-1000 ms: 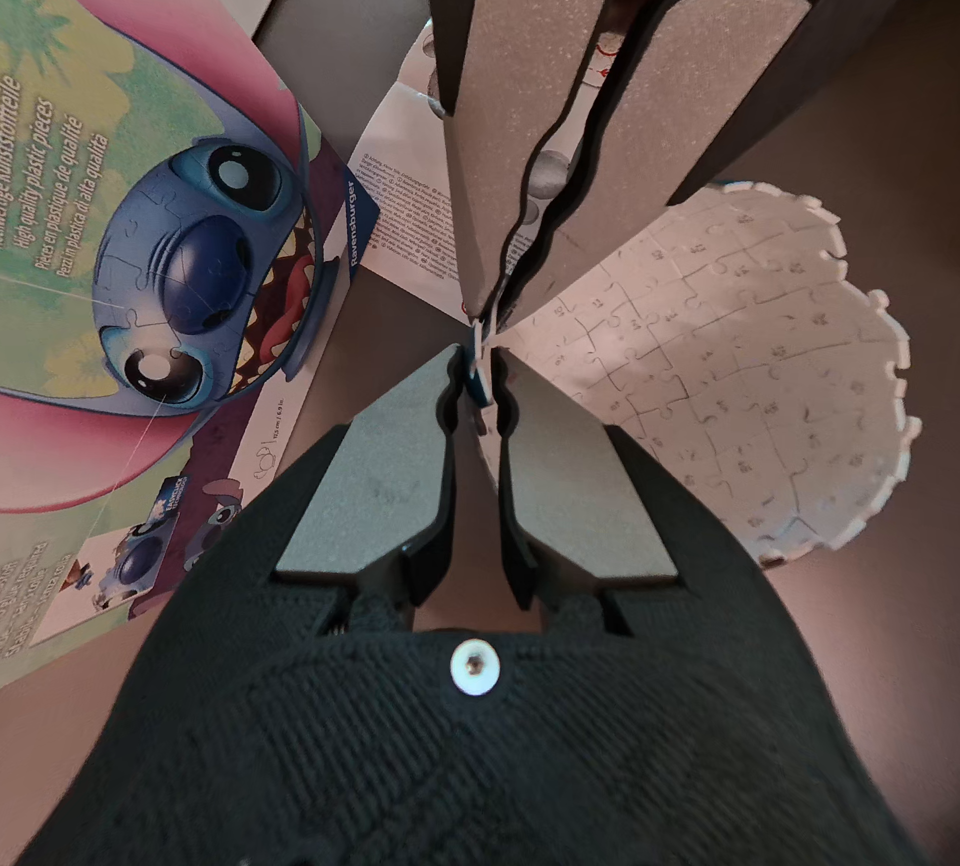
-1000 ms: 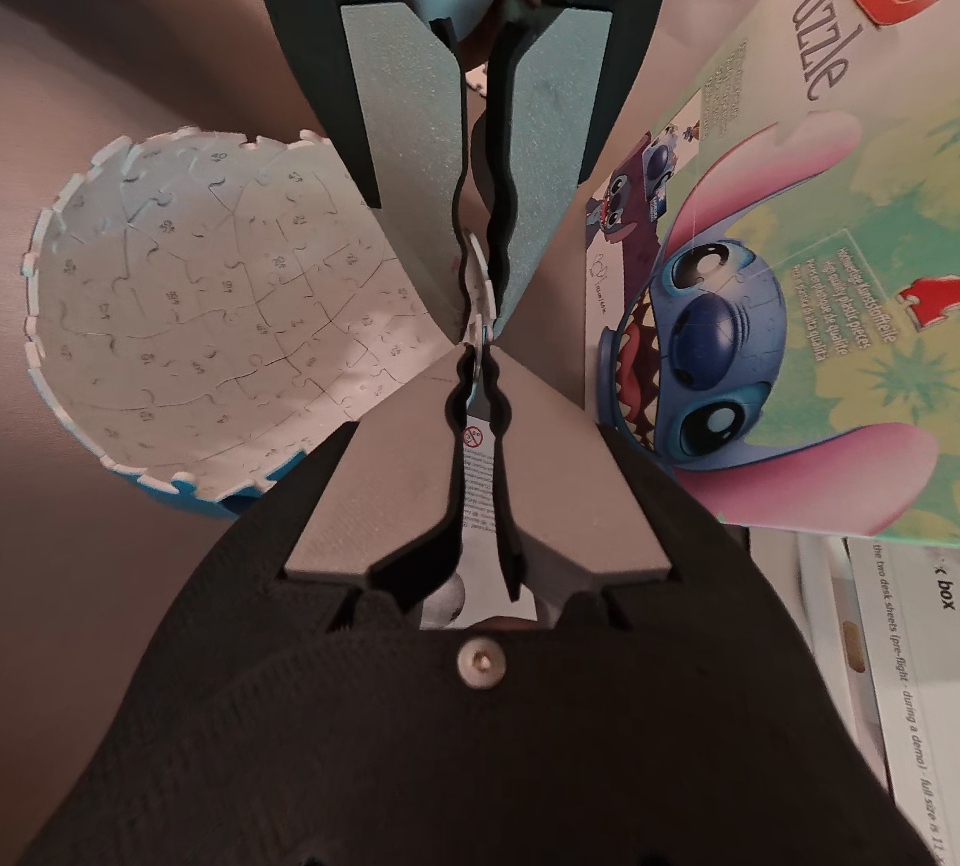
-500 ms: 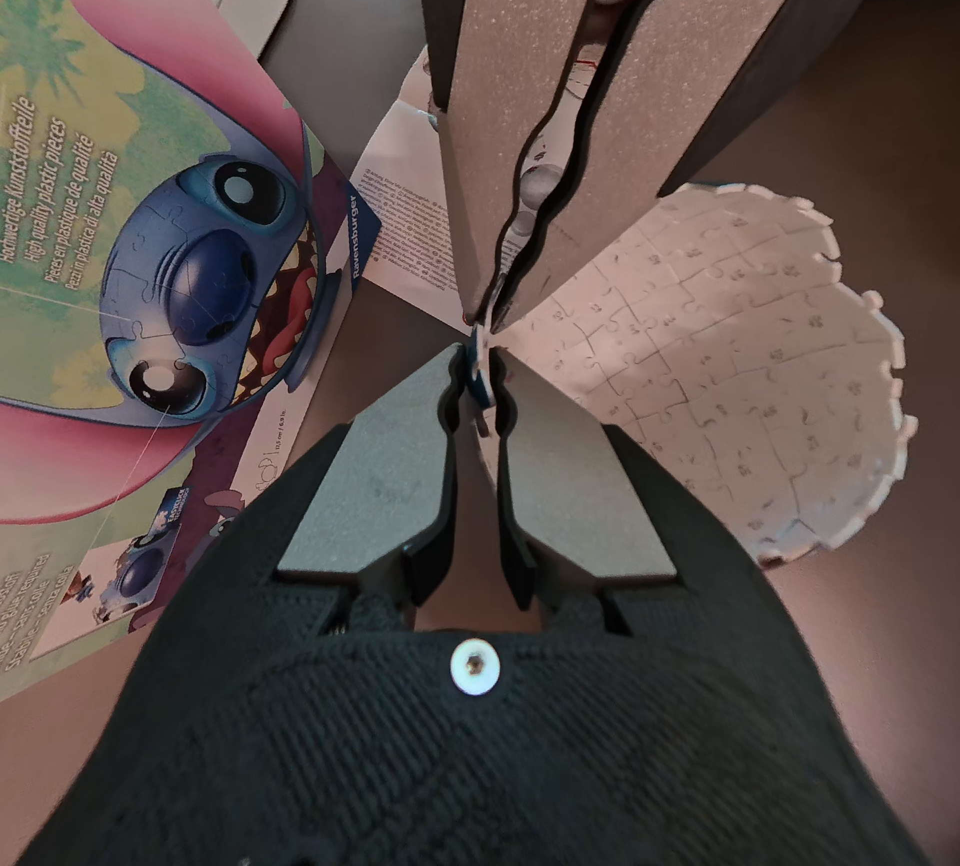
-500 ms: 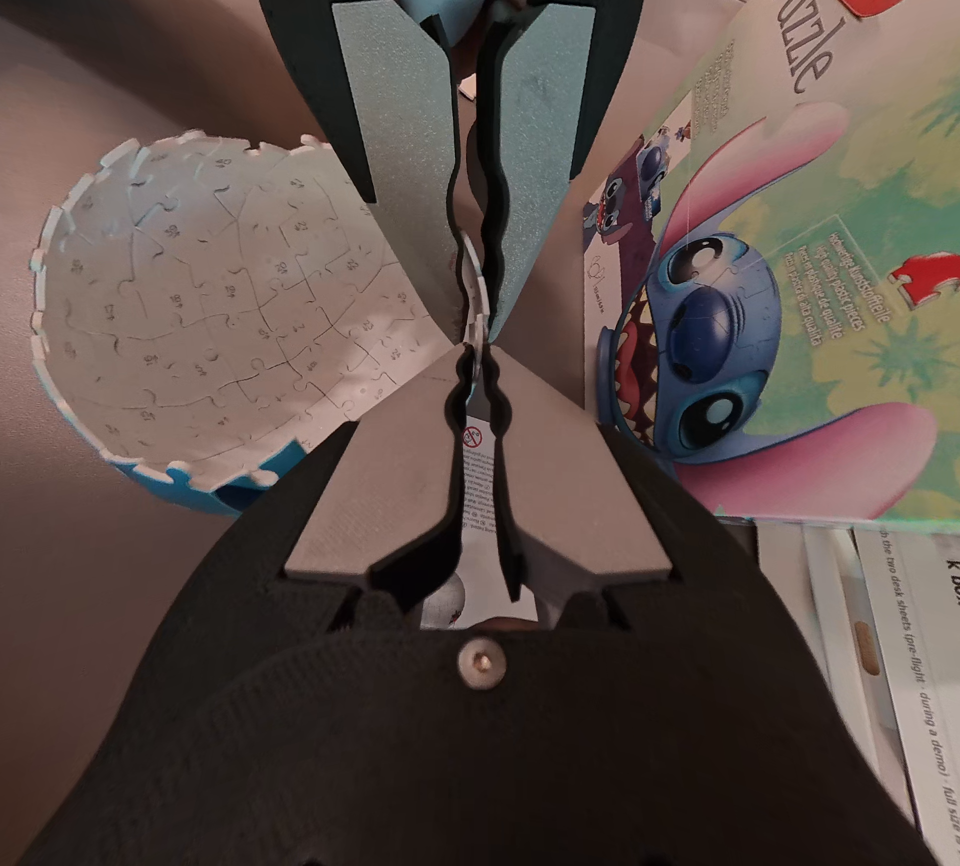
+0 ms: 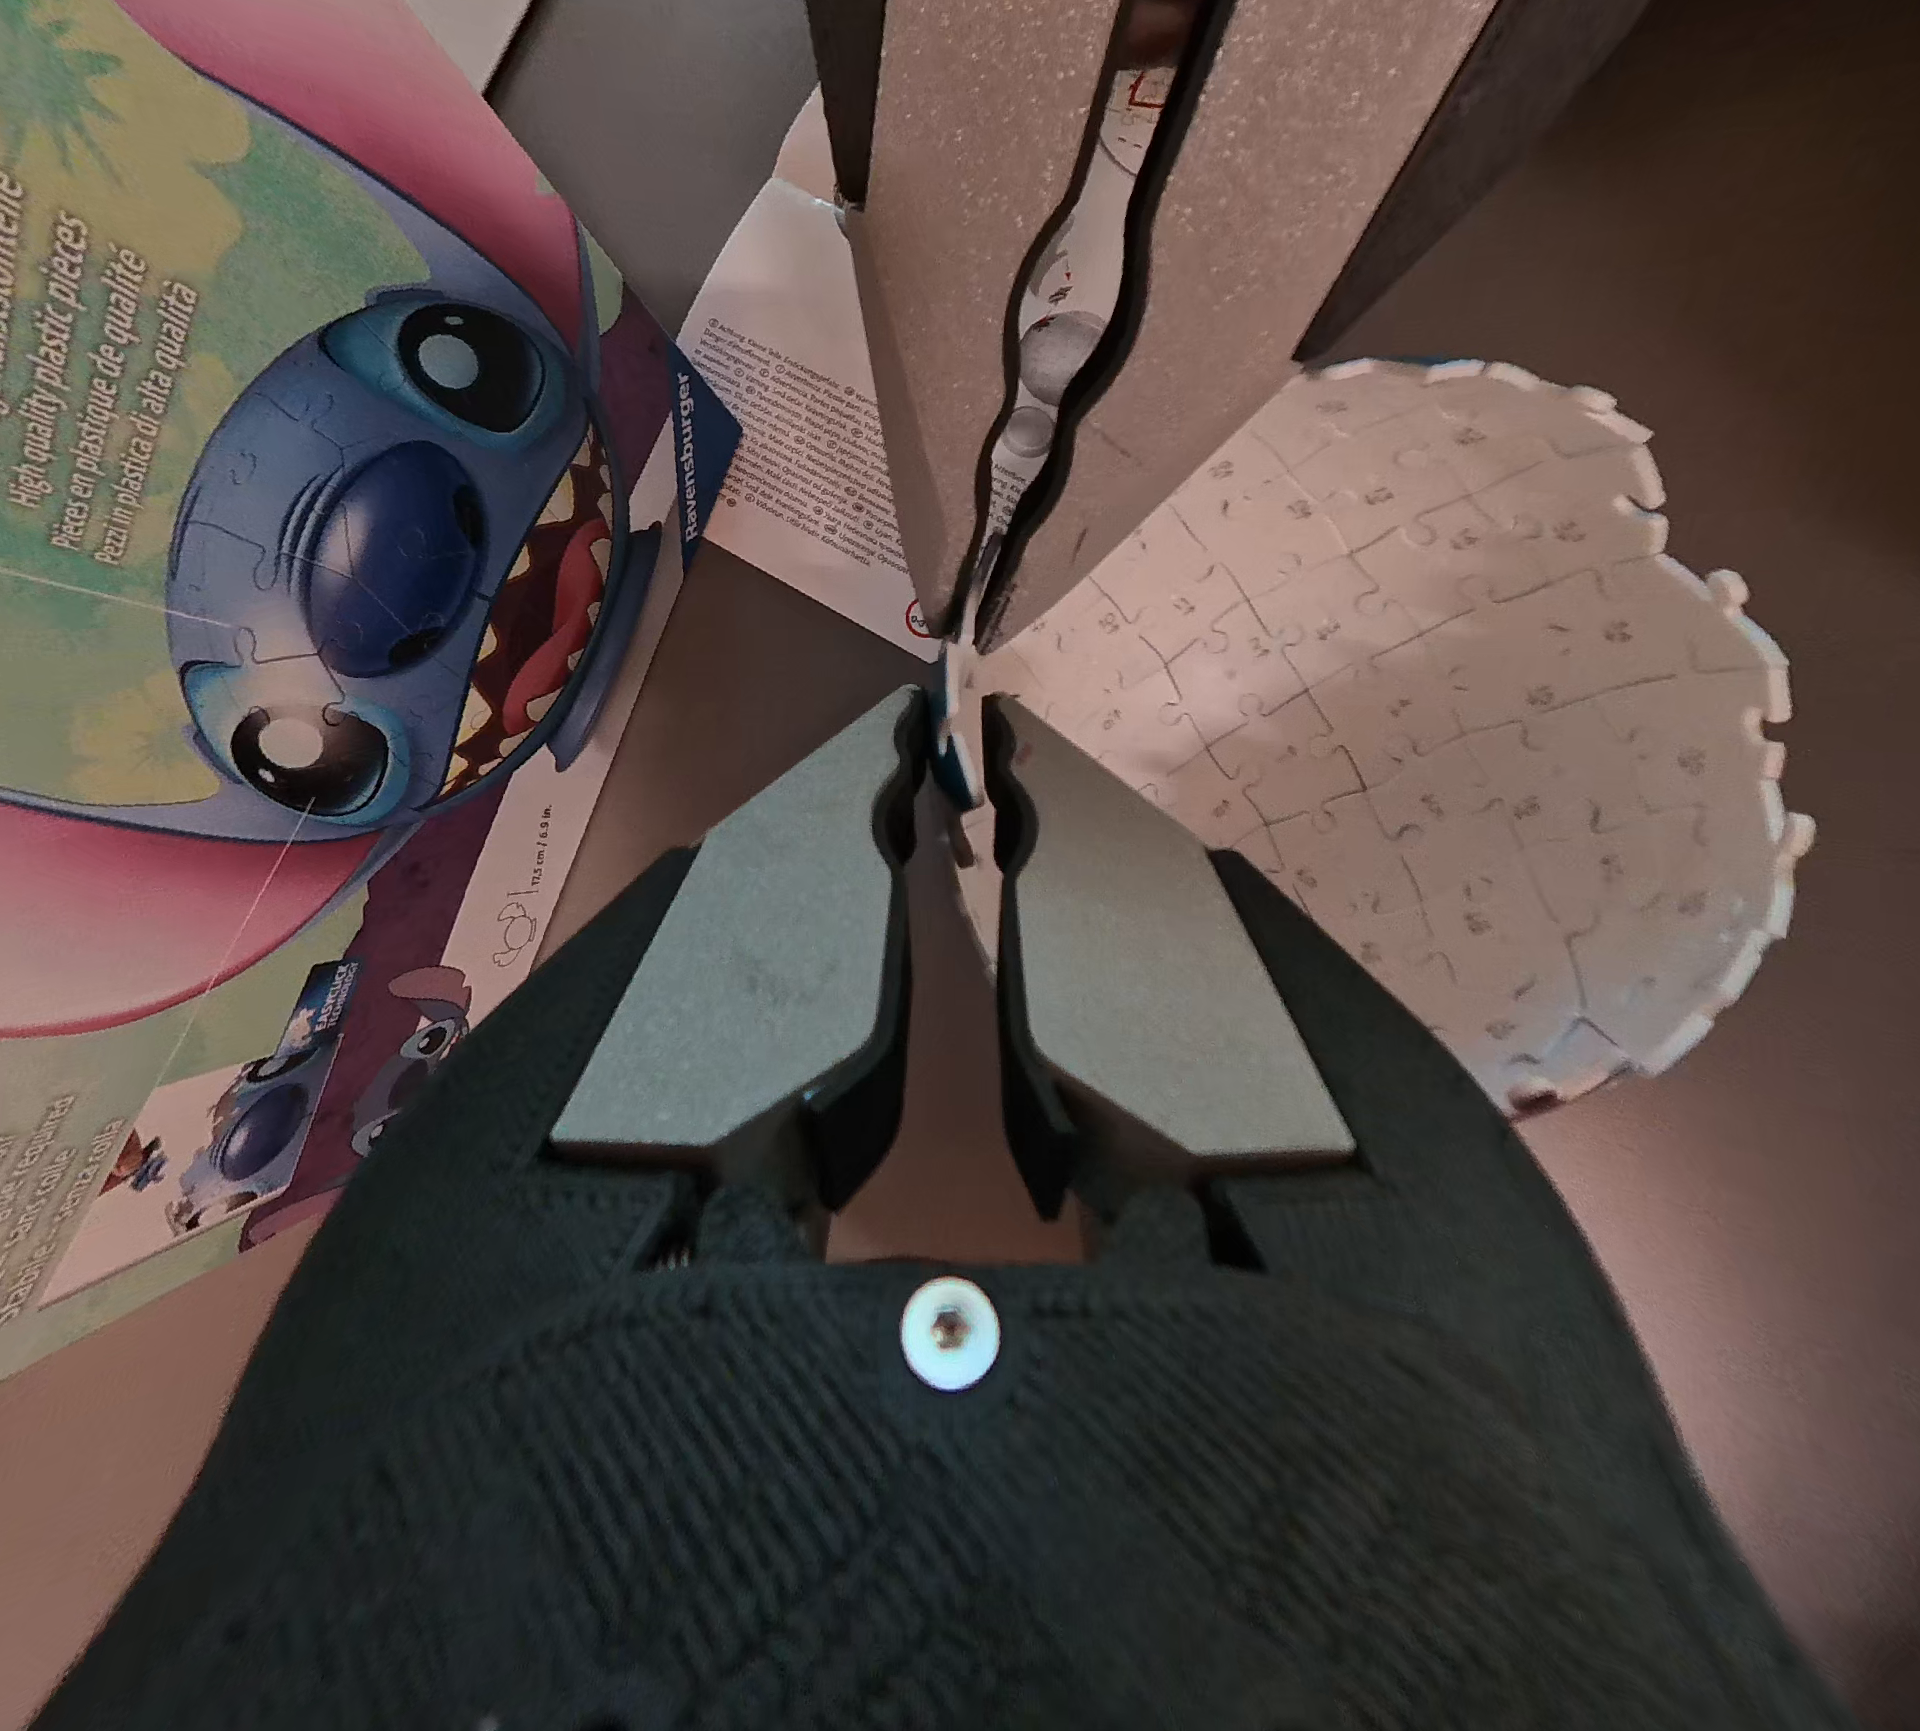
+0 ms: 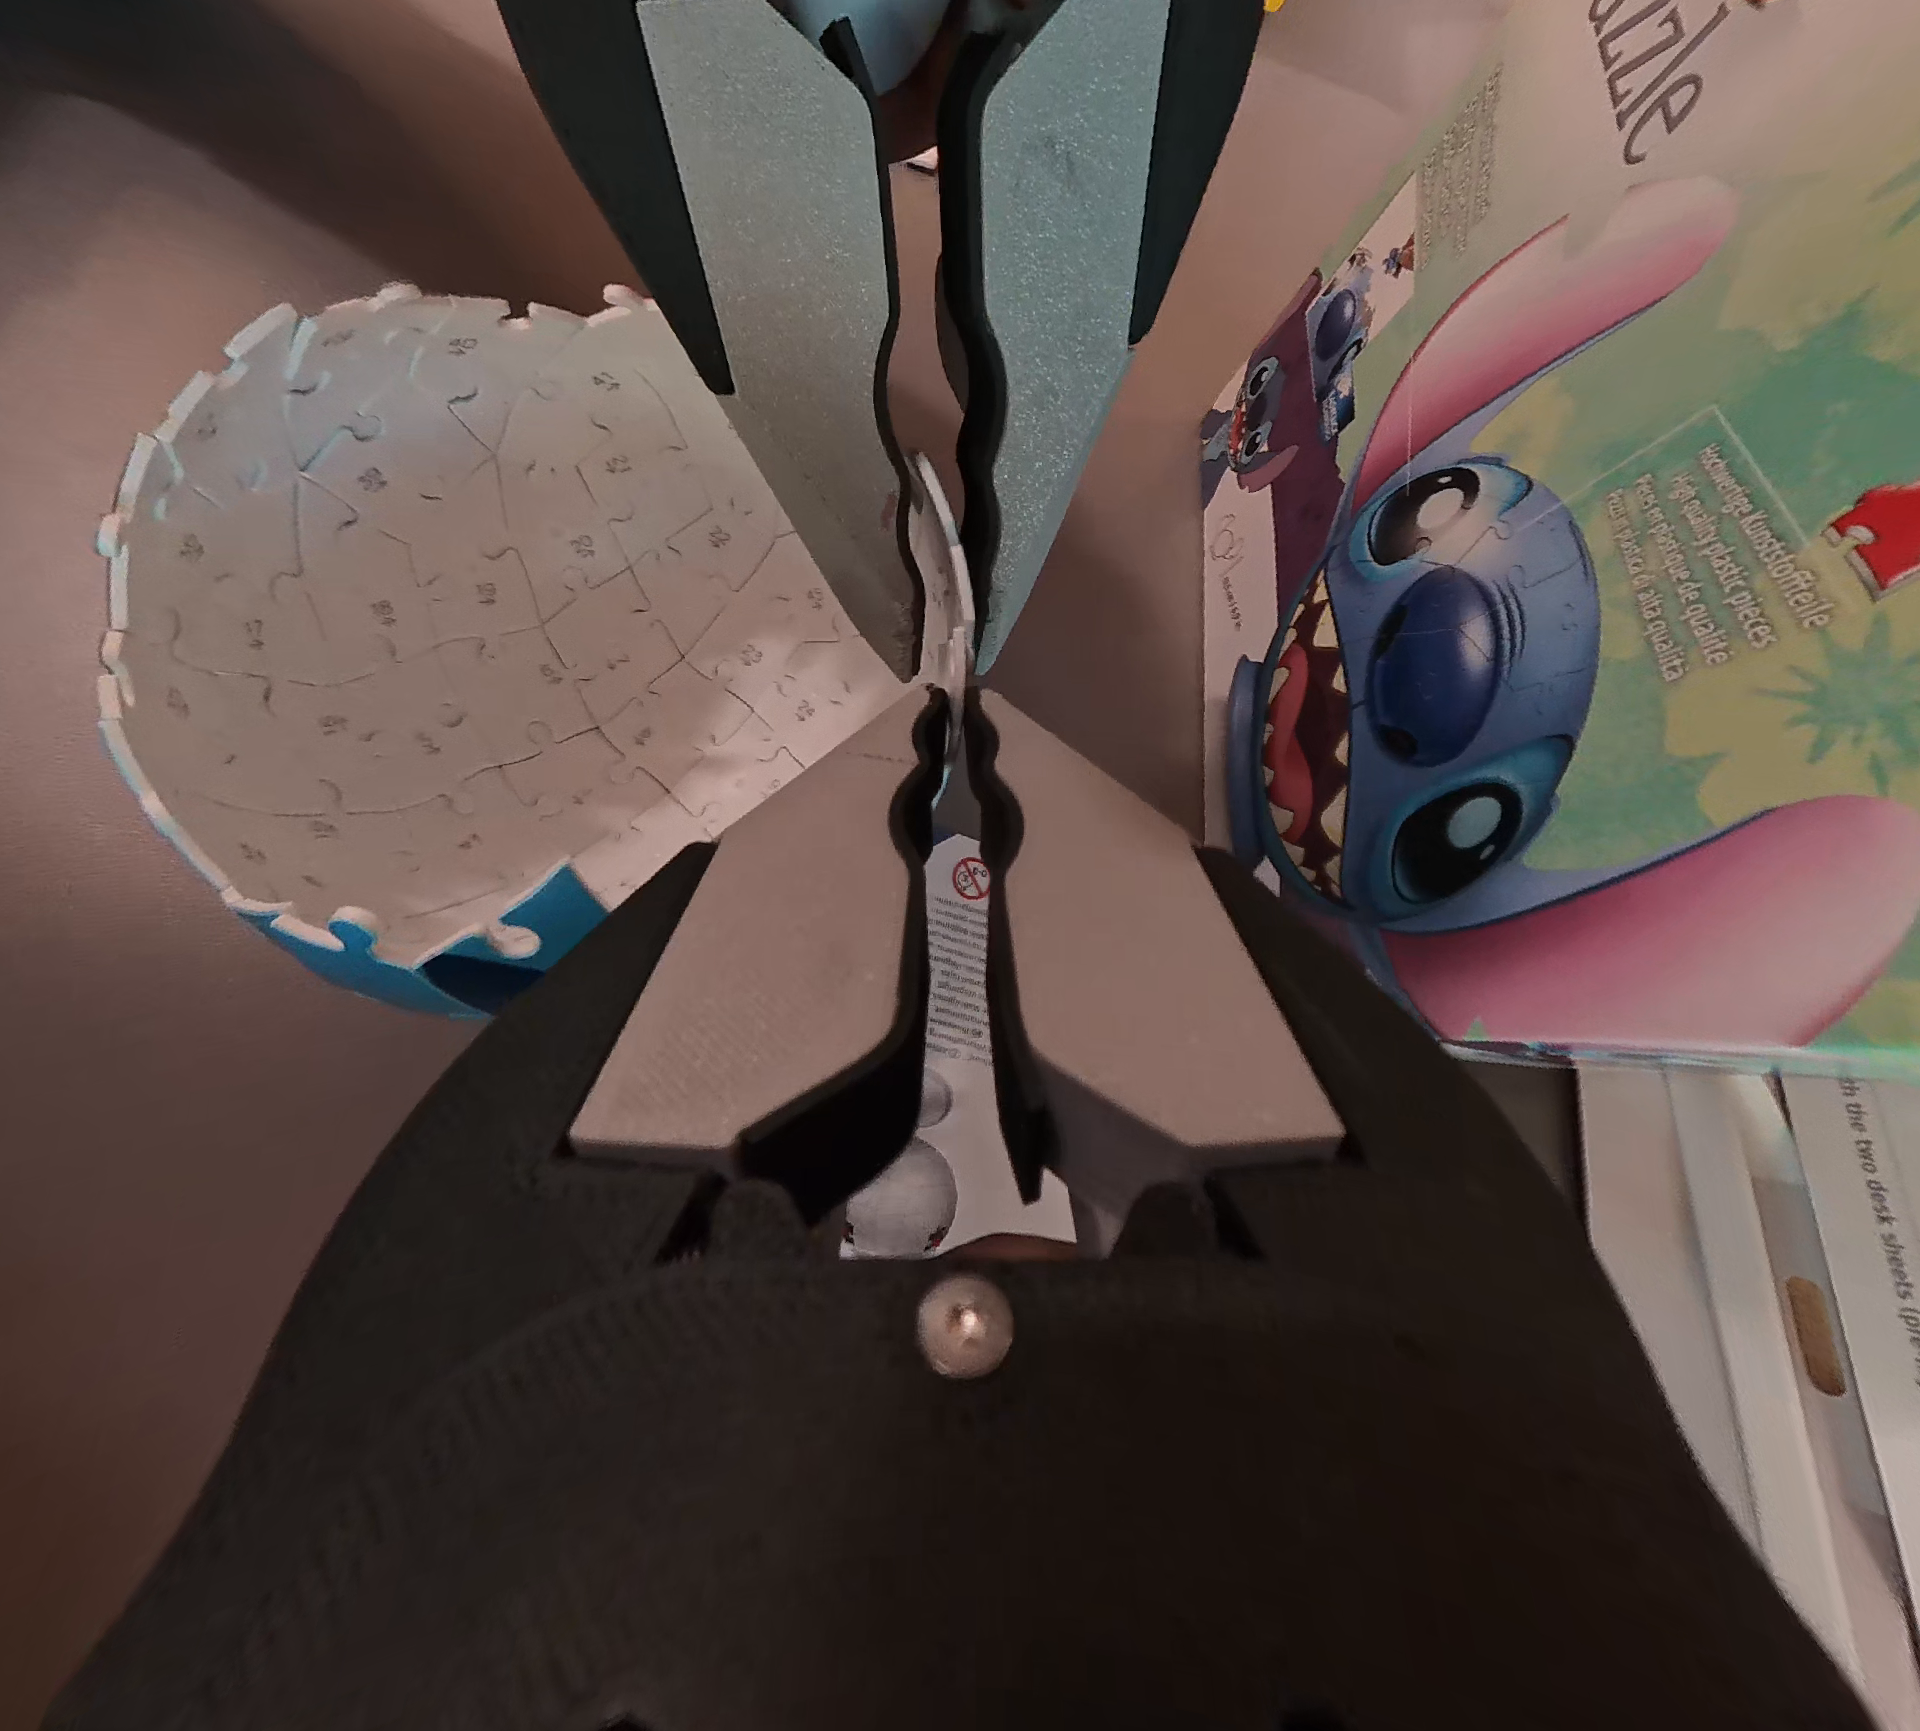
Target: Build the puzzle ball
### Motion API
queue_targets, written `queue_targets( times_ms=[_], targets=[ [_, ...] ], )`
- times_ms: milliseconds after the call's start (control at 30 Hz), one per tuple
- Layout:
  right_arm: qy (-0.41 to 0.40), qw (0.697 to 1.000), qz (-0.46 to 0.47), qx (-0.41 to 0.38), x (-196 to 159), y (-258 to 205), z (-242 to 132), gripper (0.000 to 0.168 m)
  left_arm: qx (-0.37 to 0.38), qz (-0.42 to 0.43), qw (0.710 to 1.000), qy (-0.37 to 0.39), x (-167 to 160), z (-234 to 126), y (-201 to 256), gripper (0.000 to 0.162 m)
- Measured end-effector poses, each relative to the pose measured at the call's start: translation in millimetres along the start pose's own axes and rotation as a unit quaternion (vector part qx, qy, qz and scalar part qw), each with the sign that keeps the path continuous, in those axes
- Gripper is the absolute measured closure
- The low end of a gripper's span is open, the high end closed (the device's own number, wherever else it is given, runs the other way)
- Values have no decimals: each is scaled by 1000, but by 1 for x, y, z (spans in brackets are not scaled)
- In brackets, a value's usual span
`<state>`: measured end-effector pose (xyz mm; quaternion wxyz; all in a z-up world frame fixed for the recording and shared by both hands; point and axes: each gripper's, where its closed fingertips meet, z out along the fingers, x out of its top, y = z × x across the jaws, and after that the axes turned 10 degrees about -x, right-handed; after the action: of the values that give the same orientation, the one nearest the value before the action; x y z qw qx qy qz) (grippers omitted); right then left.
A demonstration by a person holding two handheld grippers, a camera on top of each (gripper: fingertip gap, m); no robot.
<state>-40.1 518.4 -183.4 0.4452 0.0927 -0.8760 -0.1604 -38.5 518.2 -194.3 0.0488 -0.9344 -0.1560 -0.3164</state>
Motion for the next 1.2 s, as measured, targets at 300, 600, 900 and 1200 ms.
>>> queue_targets(
  times_ms=[300, 600, 900, 1200],
  targets=[
    [-1, 1000, -3, -5, -1, 2, 0, 168, 3, 9, 1000, 1, 3, 0, 0, 152],
    [1, 1000, -2, -3, -1, 2, 1, 168, -2, 15, 1000, 3, 9, -1, -1, 155],
    [1, 1000, -3, -3, -1, 2, 0, 167, -3, 17, 1000, -9, 5, 2, -1, 153],
    [3, 1000, 0, 0, -1, 2, 0, 168, 6, 18, 1000, -7, 6, 2, -3, 159]
  ],
)
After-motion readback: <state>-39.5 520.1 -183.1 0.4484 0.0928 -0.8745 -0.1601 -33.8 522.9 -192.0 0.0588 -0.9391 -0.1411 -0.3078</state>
